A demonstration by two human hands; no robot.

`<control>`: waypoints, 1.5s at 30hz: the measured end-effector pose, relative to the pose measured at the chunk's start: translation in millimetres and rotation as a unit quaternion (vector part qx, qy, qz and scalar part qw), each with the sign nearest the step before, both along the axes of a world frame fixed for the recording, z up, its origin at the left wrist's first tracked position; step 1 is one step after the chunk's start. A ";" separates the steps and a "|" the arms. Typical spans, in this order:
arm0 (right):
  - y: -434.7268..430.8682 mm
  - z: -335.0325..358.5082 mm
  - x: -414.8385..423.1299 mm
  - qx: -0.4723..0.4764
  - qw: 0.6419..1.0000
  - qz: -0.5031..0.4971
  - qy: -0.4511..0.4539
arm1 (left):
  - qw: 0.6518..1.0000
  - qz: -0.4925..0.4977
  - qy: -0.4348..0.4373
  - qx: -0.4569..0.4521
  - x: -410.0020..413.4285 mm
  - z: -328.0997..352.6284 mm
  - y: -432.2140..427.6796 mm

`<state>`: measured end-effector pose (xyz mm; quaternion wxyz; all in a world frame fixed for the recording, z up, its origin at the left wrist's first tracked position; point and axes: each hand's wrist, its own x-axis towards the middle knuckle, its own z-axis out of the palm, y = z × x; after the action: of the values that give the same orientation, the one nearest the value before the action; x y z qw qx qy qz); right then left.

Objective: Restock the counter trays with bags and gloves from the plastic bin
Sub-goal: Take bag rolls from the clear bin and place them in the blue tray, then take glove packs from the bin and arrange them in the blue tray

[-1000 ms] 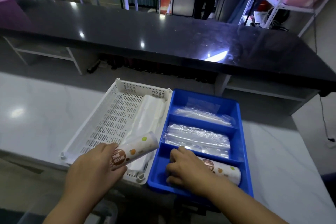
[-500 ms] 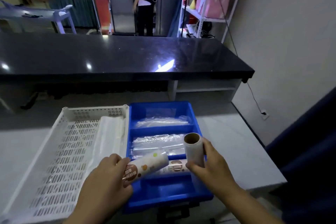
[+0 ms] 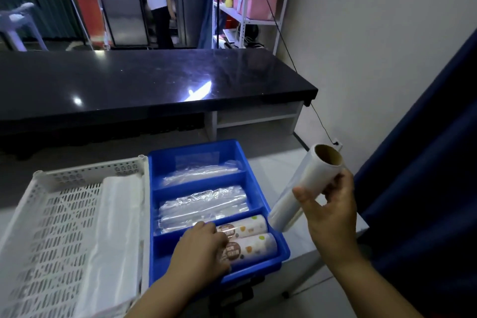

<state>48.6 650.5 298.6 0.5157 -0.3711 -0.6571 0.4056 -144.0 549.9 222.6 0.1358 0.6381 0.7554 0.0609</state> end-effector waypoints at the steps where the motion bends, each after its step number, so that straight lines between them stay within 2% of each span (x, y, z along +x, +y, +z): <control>1: -0.5 -0.9 1.1 -0.003 1.000 -0.003 -0.007 | 1.000 -0.004 0.008 -0.001 0.6 -3.6 1.7; 6: -1.7 -4.4 -0.1 -0.024 0.999 -0.009 -0.028 | 1.000 0.000 -0.025 -0.010 -2.6 -11.6 2.6; 12: -0.6 -4.3 -16.6 -0.024 0.997 0.050 -0.057 | 0.999 -0.027 -0.015 -0.009 -6.4 -7.7 5.2; 16: -1.8 -3.6 -38.1 0.029 0.979 0.133 -0.150 | 0.998 0.030 -0.027 0.045 -25.7 7.7 -11.6; 19: -4.1 -13.4 -55.2 0.175 0.928 0.195 -0.264 | 0.985 0.118 -0.006 0.129 -48.8 27.5 -35.9; 22: -10.8 -34.0 -72.1 0.344 0.822 0.235 -0.387 | 0.965 0.208 -0.001 0.157 -63.6 40.3 -63.4; 24: -16.0 -48.4 -83.0 0.409 0.752 0.257 -0.449 | 0.958 0.245 -0.001 0.151 -66.6 43.8 -78.8; 25: -17.6 -54.8 -87.0 0.422 0.728 0.266 -0.470 | 0.955 0.260 -0.003 0.143 -66.4 44.2 -85.4; 30: -14.6 -70.4 -95.3 0.398 0.693 0.292 -0.525 | 0.946 0.300 -0.009 0.119 -57.4 38.6 -105.6; 33: -9.5 -75.9 -96.3 0.353 0.679 0.352 -0.539 | 0.942 0.315 -0.009 0.117 -50.7 37.3 -109.6; 39: -2.0 -75.1 -99.8 0.324 0.691 0.410 -0.500 | 0.925 0.359 0.003 0.123 -37.0 36.4 -119.7; 42: -10.9 -63.5 -112.5 0.343 0.678 0.472 -0.447 | 0.905 0.407 0.027 0.117 -28.0 35.8 -136.7; 45: -34.7 -54.2 -131.0 0.418 0.651 0.503 -0.385 | 0.877 0.455 0.078 0.132 -13.0 36.7 -165.7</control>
<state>-82.4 615.8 244.4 0.0334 0.1487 -0.9827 0.1055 -157.1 384.2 259.3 -0.0518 0.2391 0.9555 0.1647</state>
